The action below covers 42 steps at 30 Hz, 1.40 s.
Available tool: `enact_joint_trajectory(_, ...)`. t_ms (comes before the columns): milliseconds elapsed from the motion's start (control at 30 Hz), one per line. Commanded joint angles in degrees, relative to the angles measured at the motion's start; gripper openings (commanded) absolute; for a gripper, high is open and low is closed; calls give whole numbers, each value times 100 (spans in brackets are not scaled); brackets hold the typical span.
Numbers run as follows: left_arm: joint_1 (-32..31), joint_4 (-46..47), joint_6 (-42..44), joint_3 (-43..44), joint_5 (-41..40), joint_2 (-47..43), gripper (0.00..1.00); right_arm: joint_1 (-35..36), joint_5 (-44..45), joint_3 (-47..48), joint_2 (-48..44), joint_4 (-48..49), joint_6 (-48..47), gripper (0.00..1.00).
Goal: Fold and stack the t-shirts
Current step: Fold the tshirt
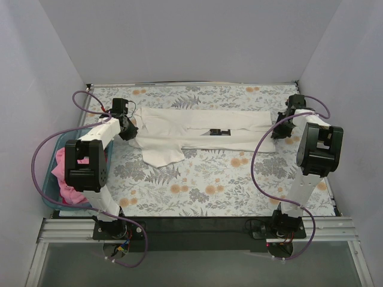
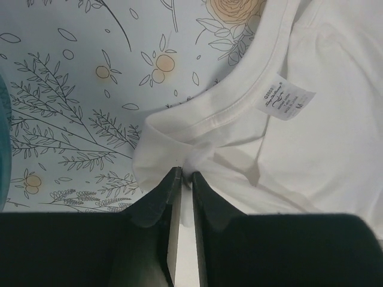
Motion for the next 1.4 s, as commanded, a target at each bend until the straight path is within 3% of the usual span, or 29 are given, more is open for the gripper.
enact_joint_trajectory(0, 68, 147, 97, 11, -258, -178, 16, 64, 61, 284, -42, 188, -180, 21)
enact_joint_trajectory(33, 59, 121, 115, 46, -267, -248, 27, 73, 78, 284, -139, 188, -189, 32)
enact_joint_trajectory(133, 15, 42, 176, 20, -433, -616, 40, 161, 122, 249, -445, 162, -207, 44)
enact_joint_trajectory(200, -55, -98, 203, -120, -513, -863, 44, 292, 201, 179, -648, 145, -224, 52)
enact_joint_trajectory(267, -108, -204, 247, -330, -566, -1293, 59, 415, 210, -23, -991, 118, -207, 59)
enact_joint_trajectory(500, -844, -538, 1, -1534, -425, -2541, 75, 1371, 158, -963, -2063, 136, -145, 67)
enact_joint_trajectory(667, -1294, -582, -438, -2246, -294, -2850, 74, 2129, -79, -1473, -2679, 214, -5, 67)
enact_joint_trajectory(800, -1487, -381, -667, -2441, -197, -2727, 66, 2778, -220, -1869, -3013, 381, 162, 67)
enact_joint_trajectory(1133, -1821, 68, -904, -2362, -354, -1858, 48, 3149, -264, -2660, -3584, 540, 356, 66)
enact_joint_trajectory(1267, -1918, 147, -975, -2301, -443, -1646, 37, 3141, -194, -2862, -3778, 549, 312, 66)
enact_joint_trajectory(1367, -1980, 130, -949, -2099, -434, -1602, 19, 3141, -98, -2950, -3901, 549, 286, 67)
